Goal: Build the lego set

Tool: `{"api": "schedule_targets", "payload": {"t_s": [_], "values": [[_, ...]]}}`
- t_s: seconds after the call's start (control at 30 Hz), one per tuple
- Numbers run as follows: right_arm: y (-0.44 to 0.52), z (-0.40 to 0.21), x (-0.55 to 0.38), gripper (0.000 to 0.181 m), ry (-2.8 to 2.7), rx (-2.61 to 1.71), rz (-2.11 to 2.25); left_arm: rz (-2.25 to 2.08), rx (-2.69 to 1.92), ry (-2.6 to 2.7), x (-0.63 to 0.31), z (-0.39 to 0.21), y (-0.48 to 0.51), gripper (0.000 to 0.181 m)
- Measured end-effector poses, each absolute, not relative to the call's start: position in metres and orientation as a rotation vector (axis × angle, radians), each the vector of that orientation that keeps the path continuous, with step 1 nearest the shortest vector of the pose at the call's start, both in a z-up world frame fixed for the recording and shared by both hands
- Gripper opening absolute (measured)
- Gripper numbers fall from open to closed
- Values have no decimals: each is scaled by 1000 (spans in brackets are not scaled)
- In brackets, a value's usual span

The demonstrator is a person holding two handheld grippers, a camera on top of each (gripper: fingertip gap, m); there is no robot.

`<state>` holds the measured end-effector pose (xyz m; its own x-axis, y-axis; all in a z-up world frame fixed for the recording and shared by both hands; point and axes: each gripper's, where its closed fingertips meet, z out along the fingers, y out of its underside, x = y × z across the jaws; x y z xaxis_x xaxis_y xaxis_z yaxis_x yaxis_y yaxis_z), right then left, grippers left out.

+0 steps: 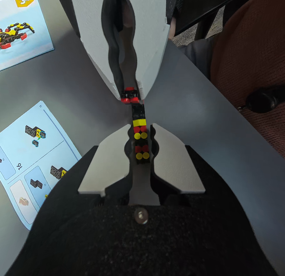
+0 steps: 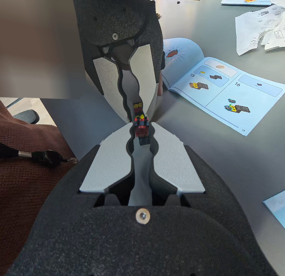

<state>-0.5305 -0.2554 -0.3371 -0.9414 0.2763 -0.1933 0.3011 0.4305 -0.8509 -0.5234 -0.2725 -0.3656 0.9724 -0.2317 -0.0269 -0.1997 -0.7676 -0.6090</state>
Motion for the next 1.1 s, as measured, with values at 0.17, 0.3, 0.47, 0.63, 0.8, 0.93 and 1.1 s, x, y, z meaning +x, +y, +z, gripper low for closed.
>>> {"api": "schedule_targets", "payload": {"t_s": [0.17,0.3,0.47,0.63,0.8,0.93,1.1], "values": [[-255,-341,-527,16,2690,489,-1546,-84,-2484,361,-523,-373,-272,17],[-256,-333,-509,16,2719,373,-1661,-112,-2491,419,-519,-375,-272,17],[-252,-326,-494,16,2707,424,-1858,-128,-2475,447,-503,-375,-268,17],[-248,-336,-485,16,2660,430,-1928,-128,-2453,475,-494,-375,-266,17],[-248,-338,-488,16,2686,463,-1907,-130,-2452,473,-494,-375,-266,17],[-248,-343,-490,16,2717,488,-1864,-127,-2448,467,-494,-375,-266,17],[-248,-344,-491,16,2738,499,-1846,-128,-2444,467,-494,-375,-266,17]]}}
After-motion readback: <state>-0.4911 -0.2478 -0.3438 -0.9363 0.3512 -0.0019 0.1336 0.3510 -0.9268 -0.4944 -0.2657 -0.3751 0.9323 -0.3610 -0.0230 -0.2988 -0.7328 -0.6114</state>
